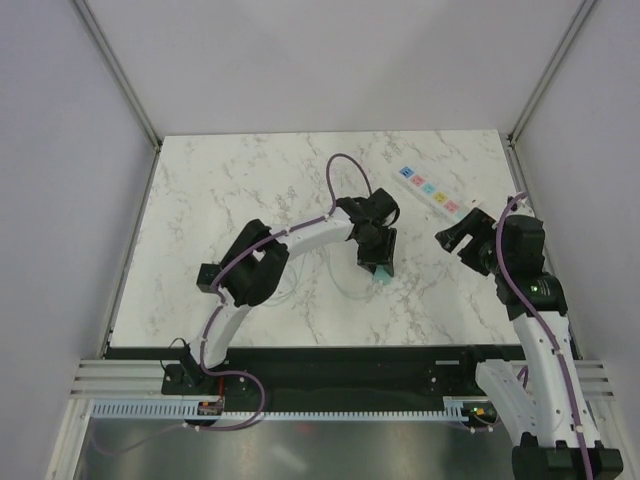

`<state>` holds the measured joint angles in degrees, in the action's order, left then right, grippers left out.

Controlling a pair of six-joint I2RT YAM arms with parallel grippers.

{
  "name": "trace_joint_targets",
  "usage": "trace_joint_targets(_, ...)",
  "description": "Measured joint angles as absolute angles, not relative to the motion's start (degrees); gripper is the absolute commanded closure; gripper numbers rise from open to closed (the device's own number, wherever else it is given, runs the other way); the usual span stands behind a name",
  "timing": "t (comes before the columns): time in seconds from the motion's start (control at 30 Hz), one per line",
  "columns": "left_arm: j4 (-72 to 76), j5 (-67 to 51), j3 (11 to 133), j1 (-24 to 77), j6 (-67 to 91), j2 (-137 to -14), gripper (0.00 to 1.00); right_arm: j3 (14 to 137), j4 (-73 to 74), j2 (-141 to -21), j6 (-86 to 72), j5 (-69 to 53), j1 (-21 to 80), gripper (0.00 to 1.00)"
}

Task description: Insert the plug

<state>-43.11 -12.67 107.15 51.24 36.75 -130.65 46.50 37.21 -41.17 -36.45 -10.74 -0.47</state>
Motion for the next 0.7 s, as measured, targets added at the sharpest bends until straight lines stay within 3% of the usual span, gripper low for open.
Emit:
trace_joint_targets(0.13, -32.7, -24.1, 97.1, 47.2, 44.9, -122.8, 0.98, 48.1, 32.5, -47.9, -37.8, -10.9, -0.2, 0.17)
trace_joint_targets(0.37, 1.1, -34.8, 79.4, 40.2, 71.1, -106.6, 0.98, 51.9, 20.8, -53.1, -38.9, -10.0, 7.6, 0.17)
trace_joint_targets(0.5, 14.8, -36.8, 75.1, 39.5, 83.0, -105.7, 0.98, 51.8, 15.0, -53.0, -39.4, -8.5, 11.9, 0.21)
trace_joint_targets(0.7, 23.0, -37.6, 71.3, 39.6, 92.6, -106.0, 0.98, 49.6, 8.1, -52.9, -38.4, -4.6, 19.5, 0.25)
